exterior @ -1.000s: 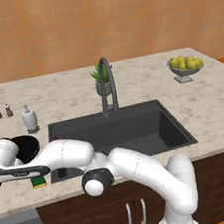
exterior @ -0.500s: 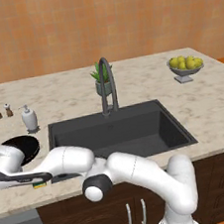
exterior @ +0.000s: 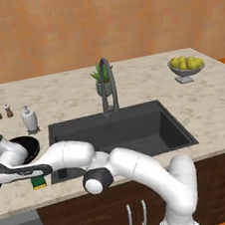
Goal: Pick the pan and sponge and place them into the sink. Then turn on the water.
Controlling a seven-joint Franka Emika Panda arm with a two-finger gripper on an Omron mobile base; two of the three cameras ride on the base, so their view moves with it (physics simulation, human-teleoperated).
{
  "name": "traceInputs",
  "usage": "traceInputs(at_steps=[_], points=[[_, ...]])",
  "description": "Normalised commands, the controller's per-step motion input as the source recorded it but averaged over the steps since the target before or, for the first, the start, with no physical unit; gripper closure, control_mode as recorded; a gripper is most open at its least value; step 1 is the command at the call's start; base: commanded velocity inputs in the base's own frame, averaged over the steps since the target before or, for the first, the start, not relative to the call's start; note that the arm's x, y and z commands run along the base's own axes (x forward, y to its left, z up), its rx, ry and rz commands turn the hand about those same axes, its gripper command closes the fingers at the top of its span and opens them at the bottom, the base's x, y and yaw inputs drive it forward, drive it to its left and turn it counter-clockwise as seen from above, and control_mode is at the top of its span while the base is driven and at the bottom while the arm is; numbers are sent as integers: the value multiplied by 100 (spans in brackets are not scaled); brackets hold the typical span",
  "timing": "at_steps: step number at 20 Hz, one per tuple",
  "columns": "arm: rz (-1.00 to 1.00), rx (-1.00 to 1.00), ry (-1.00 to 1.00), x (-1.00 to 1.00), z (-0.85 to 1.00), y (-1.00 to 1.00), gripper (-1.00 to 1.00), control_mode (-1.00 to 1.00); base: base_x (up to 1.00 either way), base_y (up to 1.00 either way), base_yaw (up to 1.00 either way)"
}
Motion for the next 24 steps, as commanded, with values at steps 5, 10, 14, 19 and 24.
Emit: traceInputs(at_steps=[5, 10, 14, 19, 24], points=[[-17, -34, 33, -2, -64, 4, 100, -100, 0, 0, 0], [-16, -43, 36, -3, -42, 0, 100, -100, 0, 0, 0], [-15, -43, 23, -5, -3, 7, 100, -100, 0, 0, 0], [-15, -35, 4, -25, 55, 5, 100, -100, 0, 0, 0], [-7, -30, -6, -18, 100, 13, 100, -100, 0, 0, 0]])
